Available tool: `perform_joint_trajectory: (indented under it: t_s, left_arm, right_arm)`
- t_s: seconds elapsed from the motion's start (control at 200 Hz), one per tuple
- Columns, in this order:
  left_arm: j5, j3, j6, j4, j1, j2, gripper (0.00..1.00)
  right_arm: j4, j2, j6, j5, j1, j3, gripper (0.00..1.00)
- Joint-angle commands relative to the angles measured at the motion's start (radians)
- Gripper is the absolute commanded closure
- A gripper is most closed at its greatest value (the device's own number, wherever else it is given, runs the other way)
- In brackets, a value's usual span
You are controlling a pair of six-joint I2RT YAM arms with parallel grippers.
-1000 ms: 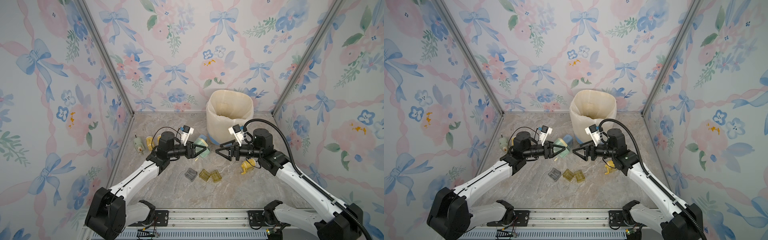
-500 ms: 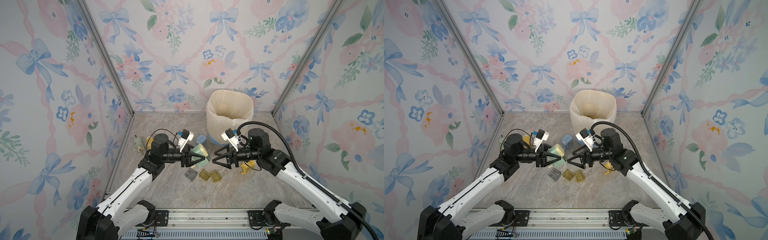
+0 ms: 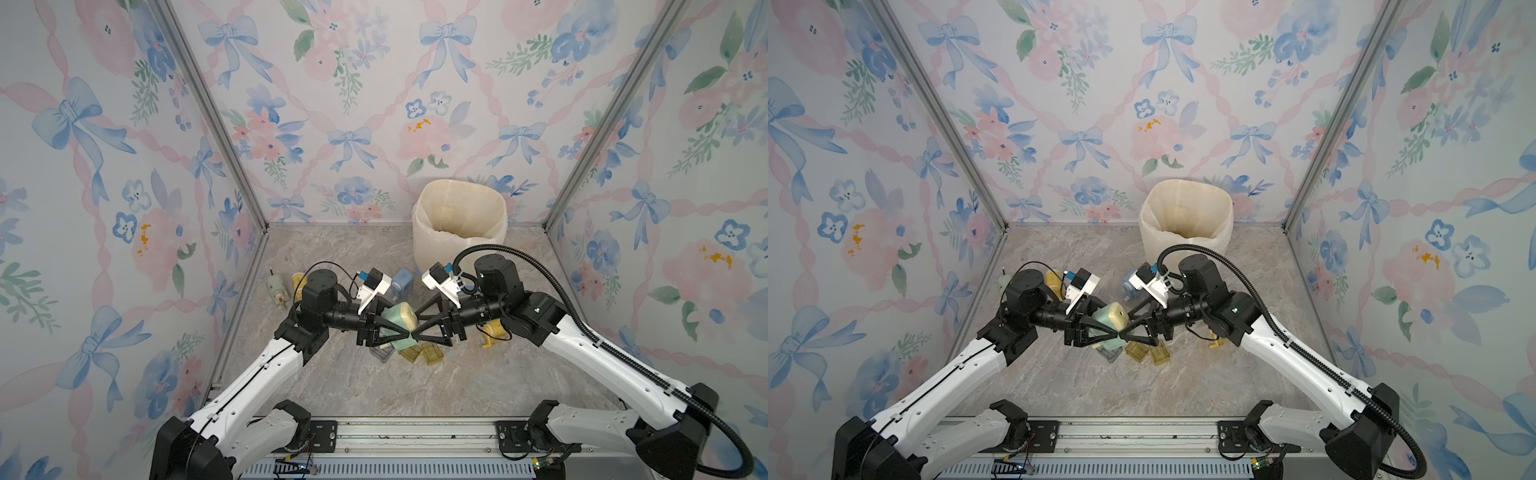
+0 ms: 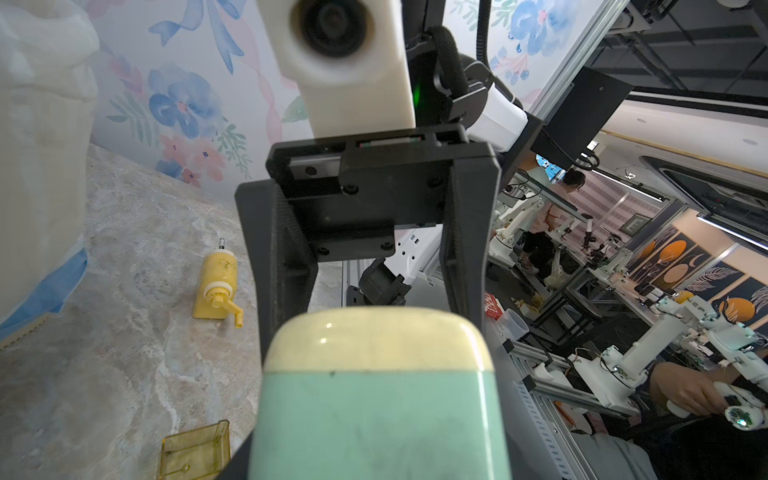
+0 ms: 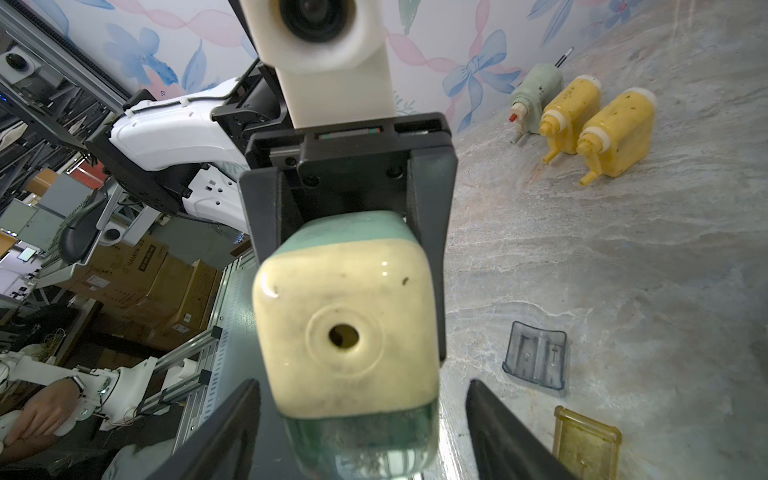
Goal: Take out the pencil sharpener tray and clean the shavings
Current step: Open the container of the pencil sharpener.
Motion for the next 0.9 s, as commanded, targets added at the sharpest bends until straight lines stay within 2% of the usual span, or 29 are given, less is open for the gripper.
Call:
perform_joint_trajectory:
  t_s: [0.0, 0.385, 0.695, 0.86, 0.895]
  left_arm:
    - [0.039, 0.001, 0.027, 0.012, -0.003, -0.034, 1.0]
    - [0.032, 0.005, 0.011, 0.012, 0.001, -0.028, 1.0]
    - [0.027, 0.002, 0.012, 0.012, 0.001, -0.029, 1.0]
    - [0.026, 0.003, 0.01, 0.012, 0.002, -0.029, 1.0]
    - [0.024, 0.004, 0.01, 0.012, 0.003, -0.031, 1.0]
  right_arm:
    - [-0.048, 0.01, -0.027, -0.006, 0.01, 0.04, 0.26]
    - [-0.068, -0.02, -0.046, 0.022, 0.016, 0.04, 0.49]
    - [-0.064, -0.061, -0.037, 0.019, -0.041, 0.029, 0.52]
    - [-0.057, -0.065, -0.03, 0.015, -0.047, 0.025, 0.52]
    - [-0.056, -0.065, -0.029, 0.015, -0.047, 0.024, 0.49]
